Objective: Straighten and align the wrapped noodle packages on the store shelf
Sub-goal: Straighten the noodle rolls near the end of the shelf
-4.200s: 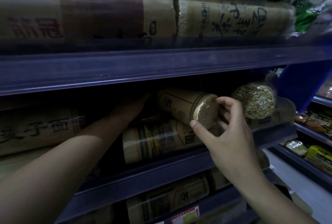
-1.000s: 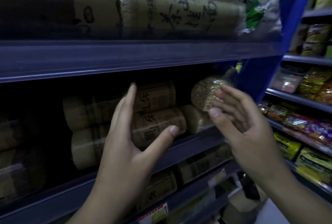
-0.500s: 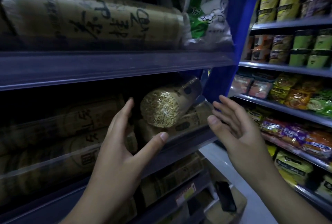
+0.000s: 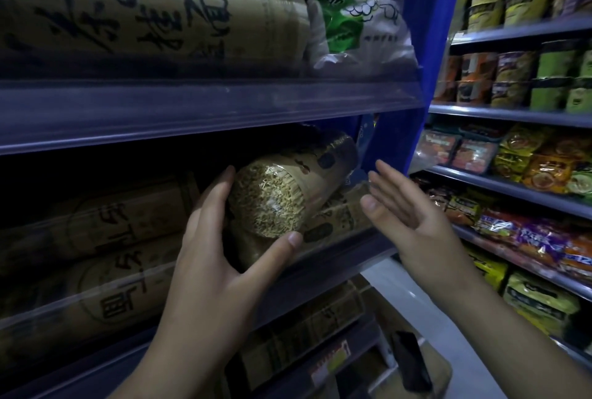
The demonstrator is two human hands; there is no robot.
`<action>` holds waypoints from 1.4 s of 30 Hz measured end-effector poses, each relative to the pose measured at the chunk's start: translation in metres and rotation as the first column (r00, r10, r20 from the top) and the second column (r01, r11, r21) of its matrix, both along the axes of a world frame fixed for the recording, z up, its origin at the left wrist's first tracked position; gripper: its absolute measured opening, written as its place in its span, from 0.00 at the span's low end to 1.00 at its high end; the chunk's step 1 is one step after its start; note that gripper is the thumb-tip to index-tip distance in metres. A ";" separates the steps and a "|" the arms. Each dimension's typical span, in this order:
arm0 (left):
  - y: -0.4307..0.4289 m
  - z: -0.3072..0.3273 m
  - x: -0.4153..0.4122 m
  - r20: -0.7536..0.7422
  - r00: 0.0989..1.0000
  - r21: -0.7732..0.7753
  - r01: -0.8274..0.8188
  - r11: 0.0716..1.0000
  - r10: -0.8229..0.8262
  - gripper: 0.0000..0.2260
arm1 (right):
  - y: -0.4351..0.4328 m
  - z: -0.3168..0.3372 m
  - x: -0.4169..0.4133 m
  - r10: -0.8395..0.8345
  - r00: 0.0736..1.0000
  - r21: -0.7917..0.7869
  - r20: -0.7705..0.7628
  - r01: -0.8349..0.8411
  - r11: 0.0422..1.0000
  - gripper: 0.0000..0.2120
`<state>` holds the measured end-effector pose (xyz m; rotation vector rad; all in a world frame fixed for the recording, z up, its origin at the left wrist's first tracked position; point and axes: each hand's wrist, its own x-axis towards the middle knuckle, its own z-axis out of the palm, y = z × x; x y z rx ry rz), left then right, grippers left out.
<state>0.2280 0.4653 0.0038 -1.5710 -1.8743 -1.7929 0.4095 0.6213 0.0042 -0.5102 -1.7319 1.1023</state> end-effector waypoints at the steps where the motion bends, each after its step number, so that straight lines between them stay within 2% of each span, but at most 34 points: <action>1: 0.003 0.001 0.000 -0.016 1.000 -0.001 0.002 1.000 -0.002 0.41 | 0.008 0.001 -0.004 0.001 1.000 -0.001 0.008 -0.001 1.000 0.38; 4: 0.011 0.003 0.000 -0.065 0.997 0.003 -0.028 1.000 0.028 0.39 | 0.032 0.009 -0.018 -0.010 0.998 -0.005 0.054 0.011 1.000 0.40; 7: 0.016 0.006 -0.001 -0.097 0.992 0.023 -0.073 0.997 0.075 0.37 | 0.056 0.018 -0.035 -0.036 0.992 0.033 0.120 0.032 0.999 0.36; 9: 0.018 0.009 -0.002 -0.076 0.994 0.026 -0.075 0.997 0.077 0.37 | 0.074 0.022 -0.047 -0.117 0.981 0.039 0.156 0.113 0.993 0.36; 11: 0.021 0.012 -0.002 -0.044 0.996 0.025 -0.078 0.997 0.079 0.35 | 0.090 0.028 -0.059 -0.203 0.962 0.022 0.184 0.202 0.979 0.32; 13: 0.025 0.016 -0.002 -0.002 0.997 0.029 -0.077 0.997 0.078 0.33 | 0.104 0.036 -0.070 -0.208 0.958 -0.026 0.197 0.217 0.976 0.28; 16: 0.030 0.021 -0.001 0.067 0.997 -0.002 -0.037 0.999 0.037 0.32 | 0.117 0.051 -0.081 -0.166 0.957 -0.130 0.239 0.201 0.971 0.29; 19: 0.030 0.025 -0.004 0.070 0.997 -0.043 -0.009 0.999 0.012 0.27 | 0.124 0.056 -0.083 -0.126 0.970 -0.230 0.206 0.174 0.958 0.32; 23: 0.027 0.031 -0.007 0.035 0.999 -0.081 -0.001 0.997 0.003 0.22 | 0.119 0.056 -0.073 -0.099 0.988 -0.261 0.122 0.128 0.957 0.22; 27: 0.029 0.036 -0.016 0.068 0.997 -0.110 0.034 0.993 -0.026 0.18 | 0.117 0.055 -0.064 -0.101 0.992 -0.246 0.080 0.118 0.962 0.13; 30: 0.032 0.039 -0.024 0.028 0.999 -0.136 0.032 0.990 -0.028 0.23 | 0.119 0.053 -0.057 -0.100 0.991 -0.238 0.092 0.120 0.964 0.14; 34: 0.037 0.043 -0.036 -0.059 0.996 -0.168 0.050 0.984 -0.060 0.29 | 0.126 0.050 -0.049 -0.076 0.996 -0.291 0.052 0.088 0.953 0.21; 38: 0.042 0.047 -0.047 -0.063 0.988 -0.178 0.126 0.976 -0.139 0.31 | 0.131 0.044 -0.048 -0.109 0.993 -0.302 -0.039 0.092 0.949 0.14; 42: 0.045 0.048 -0.056 -0.116 0.981 -0.181 0.132 0.975 -0.154 0.34 | 0.130 0.039 -0.047 -0.160 0.985 -0.304 -0.062 0.134 0.943 0.15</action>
